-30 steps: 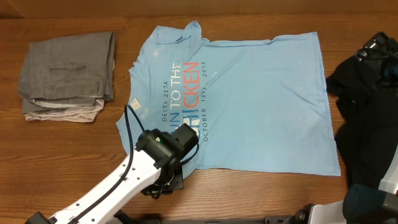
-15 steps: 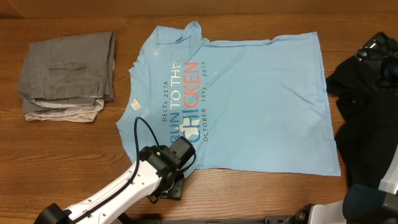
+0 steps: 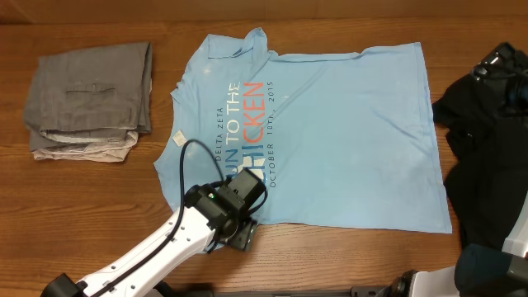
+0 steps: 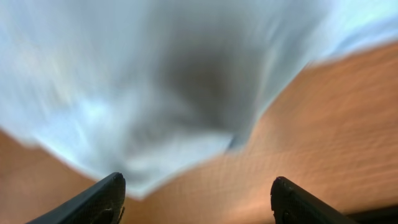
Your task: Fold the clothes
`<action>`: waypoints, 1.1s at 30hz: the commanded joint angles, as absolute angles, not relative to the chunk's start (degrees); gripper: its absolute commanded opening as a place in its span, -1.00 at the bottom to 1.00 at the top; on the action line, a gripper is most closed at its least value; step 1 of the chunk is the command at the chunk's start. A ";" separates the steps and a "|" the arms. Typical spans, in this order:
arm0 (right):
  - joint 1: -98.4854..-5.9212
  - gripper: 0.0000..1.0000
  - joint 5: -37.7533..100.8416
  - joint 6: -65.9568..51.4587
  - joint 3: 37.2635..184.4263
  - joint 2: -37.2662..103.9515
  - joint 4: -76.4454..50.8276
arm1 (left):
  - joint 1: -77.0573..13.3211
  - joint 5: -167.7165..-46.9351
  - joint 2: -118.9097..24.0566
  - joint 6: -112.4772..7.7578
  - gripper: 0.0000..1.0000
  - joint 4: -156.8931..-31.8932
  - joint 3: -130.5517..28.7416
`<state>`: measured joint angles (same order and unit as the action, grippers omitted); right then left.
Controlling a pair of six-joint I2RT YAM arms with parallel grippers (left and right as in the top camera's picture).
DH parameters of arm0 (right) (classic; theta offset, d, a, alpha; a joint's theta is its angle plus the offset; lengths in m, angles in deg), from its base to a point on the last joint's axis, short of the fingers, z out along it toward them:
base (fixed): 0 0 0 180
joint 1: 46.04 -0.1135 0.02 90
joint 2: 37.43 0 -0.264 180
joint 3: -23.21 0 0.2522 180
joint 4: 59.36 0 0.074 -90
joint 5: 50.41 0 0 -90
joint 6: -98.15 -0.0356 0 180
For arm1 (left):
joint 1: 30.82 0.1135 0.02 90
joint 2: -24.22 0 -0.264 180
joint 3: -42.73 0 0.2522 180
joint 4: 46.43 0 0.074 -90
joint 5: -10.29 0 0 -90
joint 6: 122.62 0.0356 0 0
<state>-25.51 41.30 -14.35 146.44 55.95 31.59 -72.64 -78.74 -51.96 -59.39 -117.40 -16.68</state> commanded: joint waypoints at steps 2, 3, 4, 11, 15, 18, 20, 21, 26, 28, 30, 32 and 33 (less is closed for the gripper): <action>-25.66 1.00 41.41 -14.81 146.81 55.36 31.46 | -72.86 -70.10 -52.66 -52.96 0.55 -115.87 -17.94; -25.66 1.00 41.41 -14.81 146.81 55.39 31.46 | -72.86 -69.47 -52.97 -52.44 0.54 -115.80 -17.75; -25.66 1.00 41.41 -14.81 146.81 55.39 31.48 | -72.86 -68.75 -53.34 -52.17 0.51 -115.78 -17.53; -25.66 1.00 41.41 -14.79 146.81 55.36 31.48 | -72.88 -69.40 -56.46 -51.78 0.04 -115.56 -15.93; -25.66 1.00 41.43 -14.79 146.81 55.39 31.48 | -72.90 -70.41 -56.51 -50.12 0.12 -115.26 -15.96; -25.66 1.00 41.41 -14.79 146.81 55.39 31.48 | -72.90 -71.44 -56.51 -48.87 0.20 -114.88 -15.96; -25.66 1.00 41.41 -14.79 146.81 55.36 31.46 | -72.90 -72.60 -56.51 -47.21 0.28 -114.01 -15.91; -25.66 1.00 41.41 -14.79 146.81 55.39 31.46 | -72.88 -74.04 -56.51 -45.22 0.42 -112.92 -15.72; -25.66 1.00 41.41 -14.79 146.81 55.36 31.48 | -72.90 -75.74 -56.86 -42.82 0.62 -111.37 -15.34; -25.66 1.00 41.41 -14.79 146.81 55.36 31.48 | -72.90 -75.94 -57.14 -42.86 0.62 -110.93 -15.32; -25.66 1.00 41.41 -14.79 146.81 55.36 31.46 | -72.90 -76.42 -57.73 -42.86 0.60 -110.77 -15.32; -25.66 1.00 41.43 -14.81 146.81 55.39 31.48 | -72.90 -76.40 -58.48 -42.86 0.50 -110.71 -15.32; -25.66 1.00 41.41 -14.79 146.81 55.39 31.46 | -72.90 -76.40 -58.91 -42.84 0.50 -110.62 -15.32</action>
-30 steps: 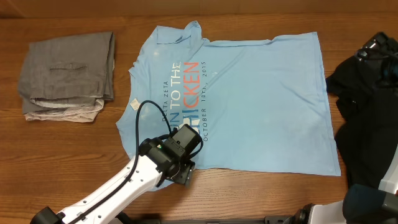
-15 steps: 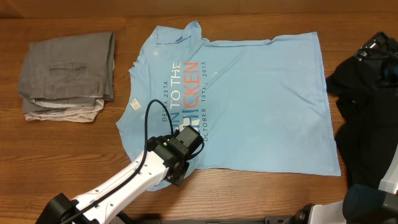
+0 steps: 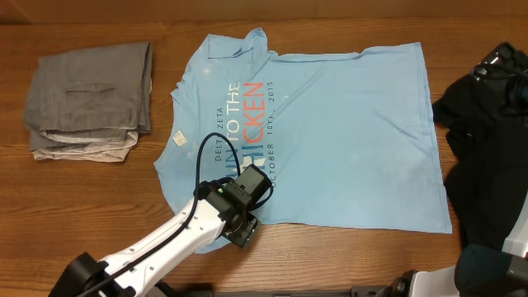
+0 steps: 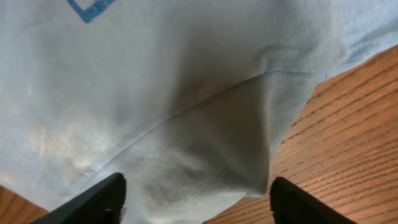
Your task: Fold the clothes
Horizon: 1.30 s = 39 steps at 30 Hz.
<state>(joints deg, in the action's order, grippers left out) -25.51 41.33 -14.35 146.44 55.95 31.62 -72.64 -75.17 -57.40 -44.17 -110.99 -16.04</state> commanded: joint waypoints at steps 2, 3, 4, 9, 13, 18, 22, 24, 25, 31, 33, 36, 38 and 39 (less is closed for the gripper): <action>-25.66 1.00 41.43 -14.79 146.81 55.39 31.48 | -72.90 -76.64 -59.79 -42.16 0.44 -110.21 -15.32; -25.66 1.00 41.41 -14.81 146.81 55.39 31.48 | -72.93 -76.81 -60.25 -41.86 0.41 -109.92 -15.32; -25.66 1.00 41.41 -14.79 146.81 55.39 31.46 | -72.97 -76.81 -60.77 -41.84 0.40 -109.70 -15.32; -25.66 1.00 41.41 -14.81 146.81 55.36 31.48 | -73.28 -76.77 -61.91 -41.79 0.00 -109.29 -15.32; -25.66 1.00 41.41 -14.79 146.81 55.39 31.48 | -73.28 -76.73 -61.91 -41.81 -0.52 -109.42 -15.45; -25.66 1.00 41.41 -14.79 146.81 55.36 31.46 | -73.21 -75.72 -61.91 -41.81 -0.92 -110.95 -16.48; -25.66 1.00 41.41 -14.79 146.81 55.39 31.48 | -73.21 -68.97 -61.91 -41.81 -0.85 -114.14 -18.62; -25.66 1.00 41.41 -14.81 146.81 55.39 31.48 | -73.21 -65.93 -61.91 -41.79 -0.78 -113.97 -19.17; -25.66 1.00 41.41 -14.79 146.81 55.39 31.48 | -73.21 -64.55 -61.91 -41.75 -0.79 -113.29 -19.26; -25.66 1.00 41.41 -14.81 146.81 55.36 31.48 | -73.21 -63.59 -61.91 -35.76 -0.77 -106.56 -19.26; -25.66 1.00 41.41 -14.79 146.81 55.36 31.48 | -73.21 -63.59 -61.91 -32.57 -0.76 -104.28 -19.26; -25.66 1.00 41.41 -14.81 146.81 55.36 31.48 | -73.17 -63.07 -61.93 -29.68 -0.69 -101.11 -19.23; -25.66 1.00 41.43 -14.79 146.81 55.39 31.48 | -73.10 -61.10 -61.93 -29.33 -0.61 -99.15 -19.19; -25.66 1.00 41.41 -14.79 146.81 55.36 31.48 | -73.10 -59.83 -61.93 -29.36 -0.57 -98.16 -19.19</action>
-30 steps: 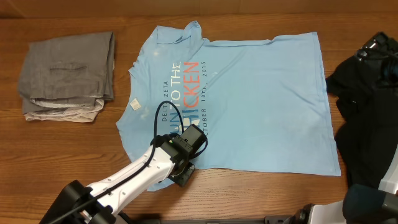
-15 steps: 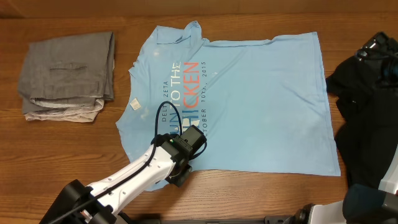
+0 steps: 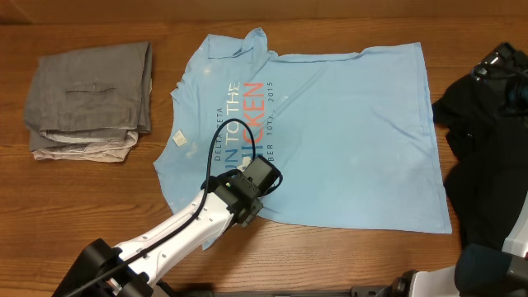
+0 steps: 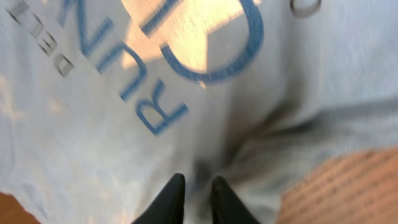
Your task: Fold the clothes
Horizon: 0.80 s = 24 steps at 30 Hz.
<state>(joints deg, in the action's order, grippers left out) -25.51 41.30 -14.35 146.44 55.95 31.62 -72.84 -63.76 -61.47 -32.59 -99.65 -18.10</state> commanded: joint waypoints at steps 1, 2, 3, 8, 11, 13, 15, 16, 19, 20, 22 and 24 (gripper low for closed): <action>-25.66 1.00 41.41 -14.79 146.81 55.39 31.48 | -73.08 -58.69 -61.93 -29.36 -0.55 -97.27 -19.19; -25.66 1.00 41.41 -14.81 146.81 55.39 31.48 | -72.95 -57.80 -61.93 -29.38 -0.53 -96.50 -19.19; -25.66 1.00 41.41 -14.81 146.81 55.39 31.46 | -72.66 -56.95 -61.93 -29.40 -0.49 -95.69 -19.19; -25.66 1.00 41.41 -14.79 146.81 55.39 31.48 | -71.88 -57.64 -61.27 -35.39 -0.44 -101.75 -22.82; -25.66 1.00 41.41 -14.81 146.81 55.39 31.46 | -71.88 -60.09 -60.09 -35.43 -0.49 -109.90 -27.91; -25.66 1.00 41.41 -14.79 146.81 55.36 31.48 | -71.88 -63.87 -59.42 -31.65 -0.39 -113.59 -30.18; -25.66 1.00 41.41 -14.79 146.81 55.39 31.48 | -71.88 -68.11 -59.28 -28.87 -0.29 -115.98 -30.91; -25.66 1.00 41.41 -14.79 146.81 55.39 31.46 | -71.88 -69.40 -59.31 -28.96 -0.12 -117.03 -30.84; -25.66 1.00 41.41 -14.79 146.81 55.39 31.48 | -71.88 -69.91 -60.01 -30.03 0.30 -119.47 -29.68; -25.66 1.00 41.41 -14.79 146.81 55.39 31.48 | -71.88 -69.91 -60.14 -30.03 0.45 -119.71 -29.09; -25.66 1.00 41.41 -14.81 146.81 55.39 31.46 | -71.90 -70.10 -60.49 -30.56 0.61 -119.41 -27.61; -25.66 1.00 41.41 -14.79 146.81 55.39 31.46 | -71.88 -70.17 -60.99 -31.69 0.64 -119.15 -26.43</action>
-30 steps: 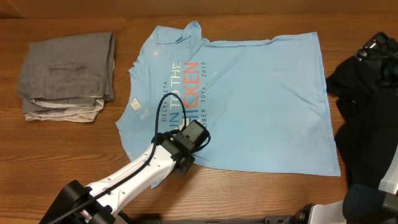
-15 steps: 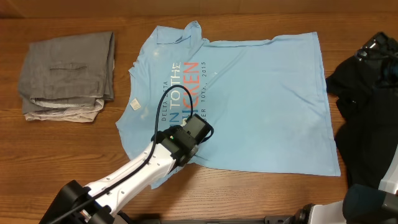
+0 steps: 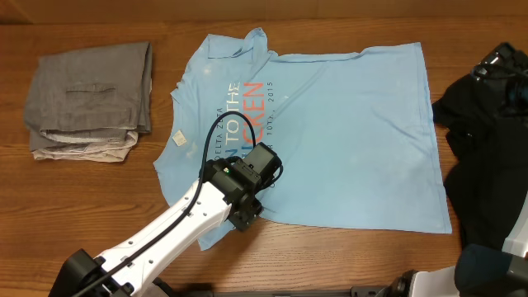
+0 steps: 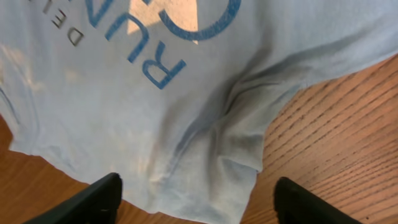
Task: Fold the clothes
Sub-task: 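Hold the hem with the left gripper and pull it up-left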
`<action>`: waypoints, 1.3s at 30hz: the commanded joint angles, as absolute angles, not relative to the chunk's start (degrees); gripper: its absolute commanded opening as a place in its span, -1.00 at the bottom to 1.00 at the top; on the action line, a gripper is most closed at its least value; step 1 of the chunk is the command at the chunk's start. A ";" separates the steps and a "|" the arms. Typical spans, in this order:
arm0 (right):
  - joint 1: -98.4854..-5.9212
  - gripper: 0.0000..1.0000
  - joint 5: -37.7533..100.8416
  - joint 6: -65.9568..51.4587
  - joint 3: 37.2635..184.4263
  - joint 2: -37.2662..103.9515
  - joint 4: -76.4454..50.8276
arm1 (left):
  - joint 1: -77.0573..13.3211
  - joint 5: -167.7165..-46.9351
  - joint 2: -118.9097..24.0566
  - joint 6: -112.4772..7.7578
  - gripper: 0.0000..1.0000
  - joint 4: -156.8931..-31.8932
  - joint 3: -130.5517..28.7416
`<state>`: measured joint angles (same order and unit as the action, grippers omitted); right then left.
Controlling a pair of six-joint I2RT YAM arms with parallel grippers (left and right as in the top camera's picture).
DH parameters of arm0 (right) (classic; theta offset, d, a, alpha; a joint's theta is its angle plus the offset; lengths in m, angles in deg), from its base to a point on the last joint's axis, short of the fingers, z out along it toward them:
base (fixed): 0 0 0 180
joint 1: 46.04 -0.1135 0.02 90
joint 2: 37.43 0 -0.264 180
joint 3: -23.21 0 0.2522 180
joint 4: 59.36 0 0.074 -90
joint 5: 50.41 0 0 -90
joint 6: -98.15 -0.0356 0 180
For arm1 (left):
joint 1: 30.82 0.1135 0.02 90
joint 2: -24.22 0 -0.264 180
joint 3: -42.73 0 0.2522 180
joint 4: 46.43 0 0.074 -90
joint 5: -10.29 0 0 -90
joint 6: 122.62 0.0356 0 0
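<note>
A light blue T-shirt (image 3: 346,132) with blue and red lettering lies spread flat on the wooden table (image 3: 99,214), collar toward the left. My left gripper (image 3: 247,213) hovers over its near left corner, open, nothing between the fingers. In the left wrist view the shirt's rumpled corner (image 4: 205,162) lies below the open gripper (image 4: 199,205), with the two black fingertips (image 4: 99,199) wide apart on either side. The right gripper is out of view.
A folded grey garment (image 3: 89,99) lies at the far left. A black garment (image 3: 487,140) is heaped at the right edge, with dark equipment (image 3: 503,62) beside it. Bare wood runs along the near edge.
The left gripper was shut on the shirt's cloth near its corner; now it is open and raised a little, and the cloth lies rumpled on the table.
The left gripper hung open over the shirt's near left corner, then sat lower over the corner's fold, still open. Then it was shut on the cloth a little farther in. Now it is open again above the rumpled corner.
</note>
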<state>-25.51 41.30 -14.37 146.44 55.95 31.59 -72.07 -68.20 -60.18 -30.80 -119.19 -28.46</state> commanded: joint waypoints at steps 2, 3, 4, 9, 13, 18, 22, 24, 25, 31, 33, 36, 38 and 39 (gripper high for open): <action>-25.66 1.00 41.41 -14.79 146.81 55.39 31.46 | -71.88 -70.13 -61.43 -32.02 0.53 -119.10 -25.29; -25.66 1.00 41.41 -14.79 146.81 55.39 31.48 | -71.88 -70.15 -61.67 -32.02 0.46 -118.75 -24.59; -25.66 1.00 41.41 -14.79 146.81 55.36 31.46 | -71.88 -70.15 -61.78 -32.31 0.43 -118.18 -23.76; -25.66 1.00 41.41 -14.81 146.81 55.39 31.46 | -72.10 -70.34 -62.43 -35.21 0.43 -116.72 -21.40; -25.66 1.00 41.41 -14.79 146.81 55.36 31.48 | -72.10 -70.43 -62.63 -37.88 0.41 -116.72 -21.09; -25.66 1.00 41.41 -14.81 146.81 55.39 31.48 | -72.10 -70.82 -62.65 -40.39 0.32 -116.52 -19.93; -25.66 1.00 41.41 -14.81 146.81 55.39 31.46 | -72.10 -71.02 -62.67 -40.39 0.32 -115.36 -18.12; -25.66 1.00 41.41 -14.79 146.81 55.39 31.48 | -72.10 -72.11 -62.67 -40.39 0.33 -114.56 -17.53; -25.66 1.00 41.41 -14.81 146.81 55.36 31.48 | -72.10 -72.40 -62.67 -40.41 0.33 -114.29 -17.35; -25.66 1.00 41.41 -14.79 146.81 55.36 31.48 | -72.10 -72.51 -62.67 -40.39 -0.10 -114.12 -17.29; -25.66 1.00 41.41 -14.79 146.81 55.39 31.48 | -72.10 -72.53 -62.67 -40.39 -0.16 -114.12 -17.27; -25.66 1.00 41.41 -14.79 146.81 55.39 31.48 | -72.10 -72.77 -62.67 -40.39 -0.19 -114.12 -17.14; -25.66 1.00 41.41 -14.79 146.81 55.39 31.48 | -72.10 -73.40 -62.67 -40.41 -0.19 -113.90 -16.94; -25.66 1.00 41.41 -14.79 146.81 55.36 31.46 | -72.10 -73.47 -62.67 -40.37 -0.21 -113.66 -16.79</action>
